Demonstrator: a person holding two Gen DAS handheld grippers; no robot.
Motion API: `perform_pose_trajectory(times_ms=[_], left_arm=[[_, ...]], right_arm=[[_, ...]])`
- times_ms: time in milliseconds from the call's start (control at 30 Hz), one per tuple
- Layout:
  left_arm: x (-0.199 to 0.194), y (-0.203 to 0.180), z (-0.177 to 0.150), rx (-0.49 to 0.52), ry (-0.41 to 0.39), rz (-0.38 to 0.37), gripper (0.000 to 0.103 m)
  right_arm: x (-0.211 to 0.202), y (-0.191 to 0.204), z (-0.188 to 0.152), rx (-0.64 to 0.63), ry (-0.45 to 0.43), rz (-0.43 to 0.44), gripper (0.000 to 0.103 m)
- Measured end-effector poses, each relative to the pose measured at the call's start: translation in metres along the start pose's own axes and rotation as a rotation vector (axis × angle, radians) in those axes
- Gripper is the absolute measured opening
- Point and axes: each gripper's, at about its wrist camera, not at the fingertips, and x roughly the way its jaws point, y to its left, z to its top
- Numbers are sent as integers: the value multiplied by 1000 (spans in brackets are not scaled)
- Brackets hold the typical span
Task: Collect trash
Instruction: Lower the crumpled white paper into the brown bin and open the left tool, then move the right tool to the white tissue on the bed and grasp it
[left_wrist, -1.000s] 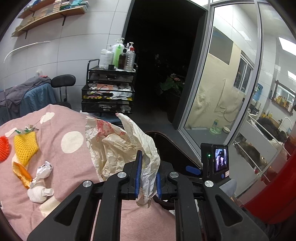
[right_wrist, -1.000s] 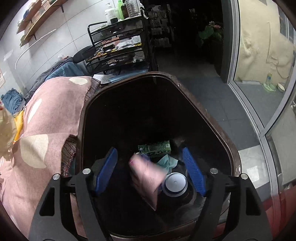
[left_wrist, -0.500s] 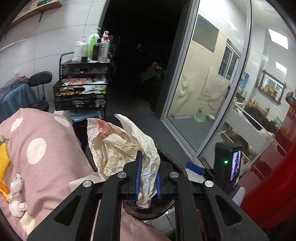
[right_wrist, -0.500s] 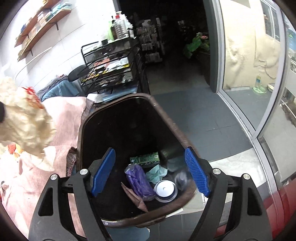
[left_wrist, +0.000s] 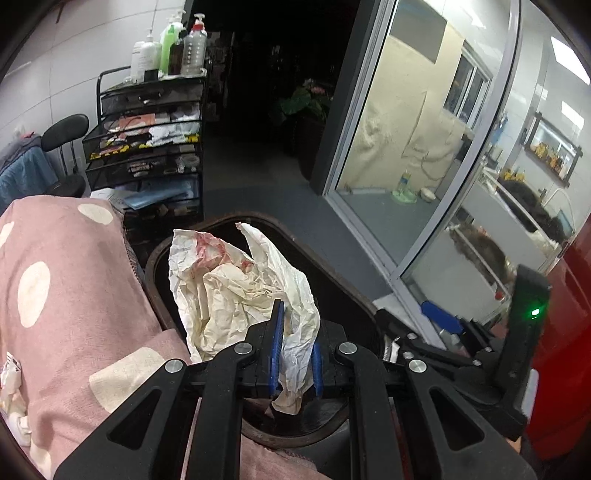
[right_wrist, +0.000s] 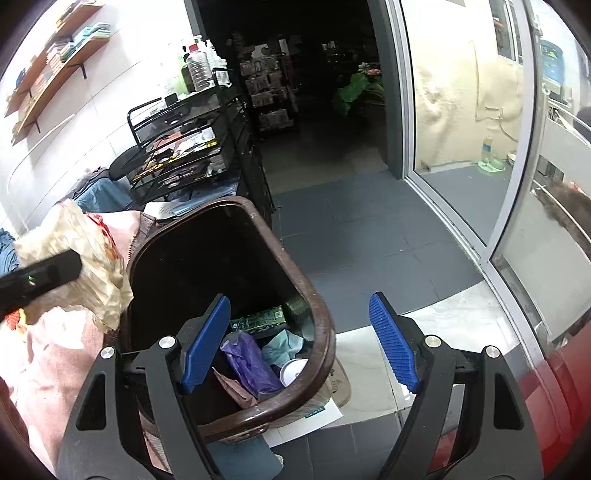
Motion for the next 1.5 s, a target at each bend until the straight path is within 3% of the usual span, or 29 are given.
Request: perform_pose_trajectory(times_ms=[100, 200, 233, 267, 367, 467, 667, 833, 1200, 1500], left_arm=[[9, 0, -2, 3, 44, 14, 17], [11, 2, -7, -1, 61, 18, 41], [10, 3, -8, -3, 56, 24, 57], [8, 3, -9, -4, 45, 32, 66], [4, 4, -10, -1, 25, 62, 82], [-4, 3, -11, 16, 7, 82, 88], [-25, -2, -14, 60, -41, 77, 96], [-49, 5, -20, 30, -92, 68, 97], [-97, 31, -51, -4, -207, 202, 97], [-125, 65, -82, -43, -232, 335, 97]], right_arm=[[0, -3, 1, 5, -1, -8, 77], [0, -6, 2, 8, -1, -12, 78], [0, -6, 2, 9, 0, -14, 79], [1, -6, 2, 11, 0, -16, 80], [0, -8, 1, 12, -1, -20, 82], [2, -8, 1, 11, 5, -22, 85], [4, -4, -1, 7, 15, -13, 87], [3, 5, -3, -9, 12, 12, 88], [-12, 49, -7, -78, -17, 125, 89], [-25, 97, -9, -168, -41, 220, 90]])
